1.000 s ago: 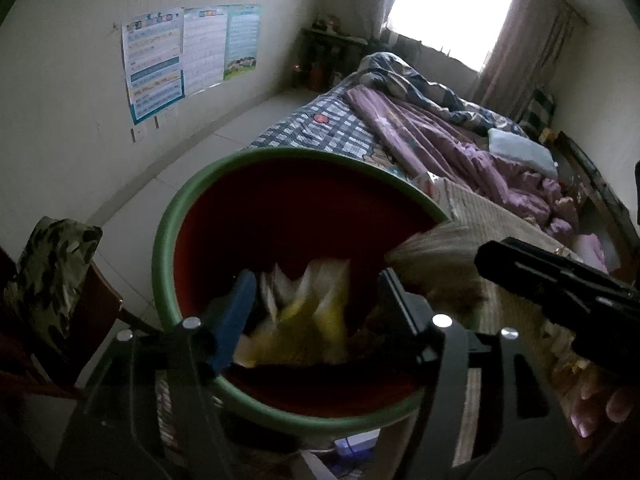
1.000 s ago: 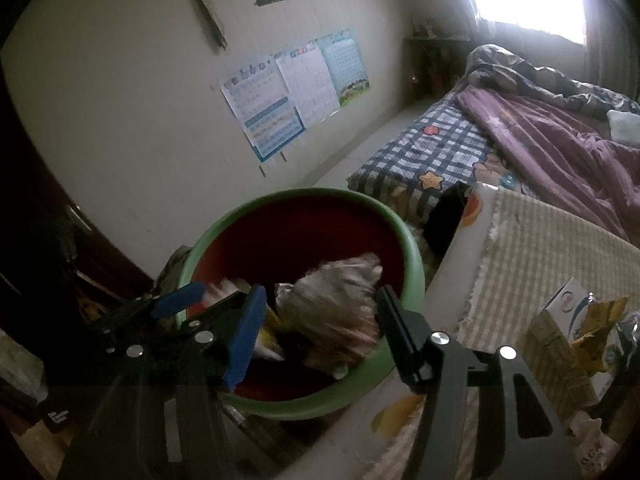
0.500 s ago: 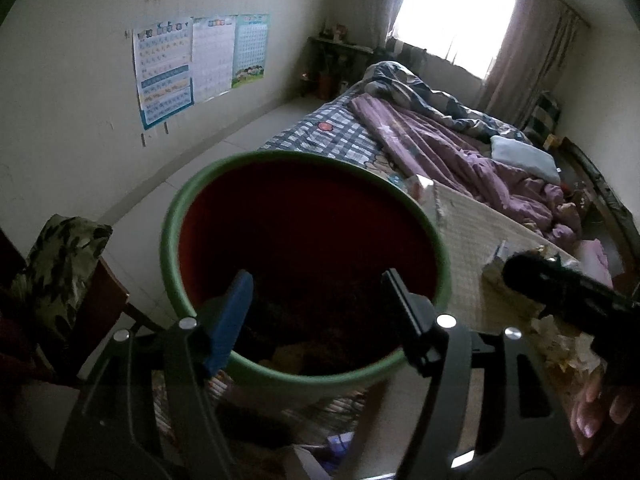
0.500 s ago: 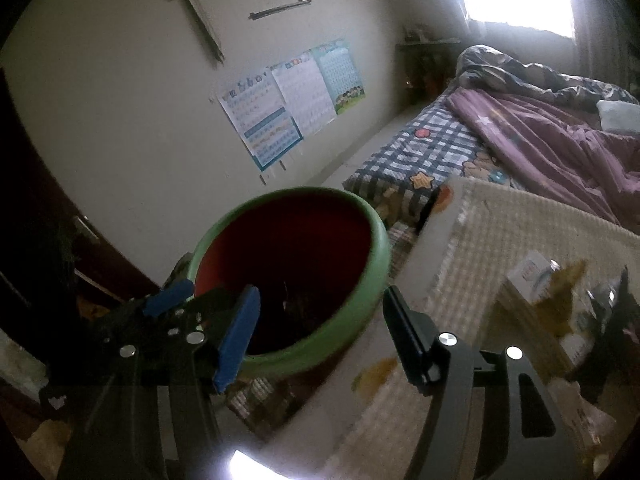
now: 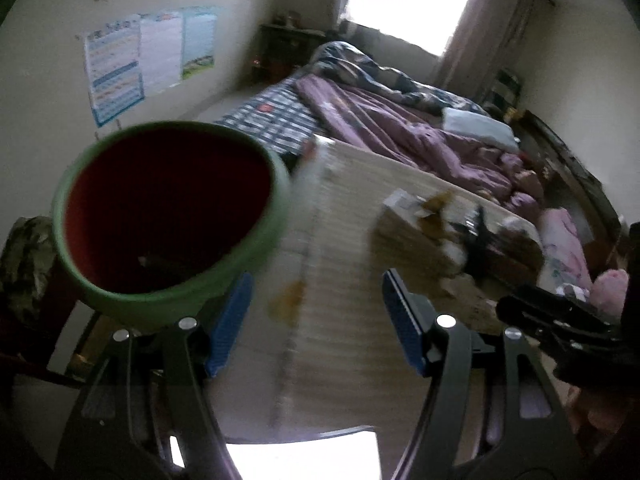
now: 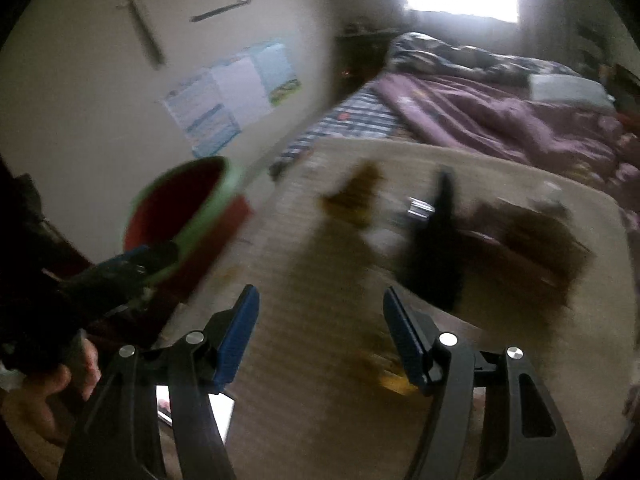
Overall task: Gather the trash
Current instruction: 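Move both grippers back over the pile on the mat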
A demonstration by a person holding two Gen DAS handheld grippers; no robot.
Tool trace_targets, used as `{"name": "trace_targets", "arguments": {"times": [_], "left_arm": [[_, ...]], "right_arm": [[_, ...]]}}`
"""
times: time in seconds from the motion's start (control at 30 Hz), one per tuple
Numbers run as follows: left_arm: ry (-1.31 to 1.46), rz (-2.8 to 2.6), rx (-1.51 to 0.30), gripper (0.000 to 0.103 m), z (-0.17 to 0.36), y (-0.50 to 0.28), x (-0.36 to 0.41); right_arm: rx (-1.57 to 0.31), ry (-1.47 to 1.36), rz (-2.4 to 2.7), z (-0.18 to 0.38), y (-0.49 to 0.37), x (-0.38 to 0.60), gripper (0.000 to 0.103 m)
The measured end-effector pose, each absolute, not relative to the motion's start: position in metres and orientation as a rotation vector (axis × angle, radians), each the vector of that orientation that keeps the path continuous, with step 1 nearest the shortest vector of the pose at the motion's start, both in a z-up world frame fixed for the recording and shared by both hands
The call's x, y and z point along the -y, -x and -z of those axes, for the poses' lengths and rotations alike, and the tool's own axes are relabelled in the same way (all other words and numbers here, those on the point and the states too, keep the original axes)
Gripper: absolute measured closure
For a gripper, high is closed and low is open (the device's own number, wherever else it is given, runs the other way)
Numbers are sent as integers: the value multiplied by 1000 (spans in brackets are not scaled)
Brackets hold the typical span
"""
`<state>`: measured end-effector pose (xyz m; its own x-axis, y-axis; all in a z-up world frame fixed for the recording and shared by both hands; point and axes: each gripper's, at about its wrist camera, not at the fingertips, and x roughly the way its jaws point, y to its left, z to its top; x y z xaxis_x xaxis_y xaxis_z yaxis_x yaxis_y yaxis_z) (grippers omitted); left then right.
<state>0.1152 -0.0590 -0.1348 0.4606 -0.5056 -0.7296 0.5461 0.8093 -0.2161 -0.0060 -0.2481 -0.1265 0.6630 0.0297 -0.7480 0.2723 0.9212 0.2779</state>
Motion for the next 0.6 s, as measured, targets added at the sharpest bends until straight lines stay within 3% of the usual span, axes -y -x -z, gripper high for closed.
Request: {"name": "trace_targets", "arguments": {"times": [0.6], "left_arm": [[-139,834,-1076,34,195,-35,186]], "right_arm": [[-904,-563,262,167,111,346,40]]}}
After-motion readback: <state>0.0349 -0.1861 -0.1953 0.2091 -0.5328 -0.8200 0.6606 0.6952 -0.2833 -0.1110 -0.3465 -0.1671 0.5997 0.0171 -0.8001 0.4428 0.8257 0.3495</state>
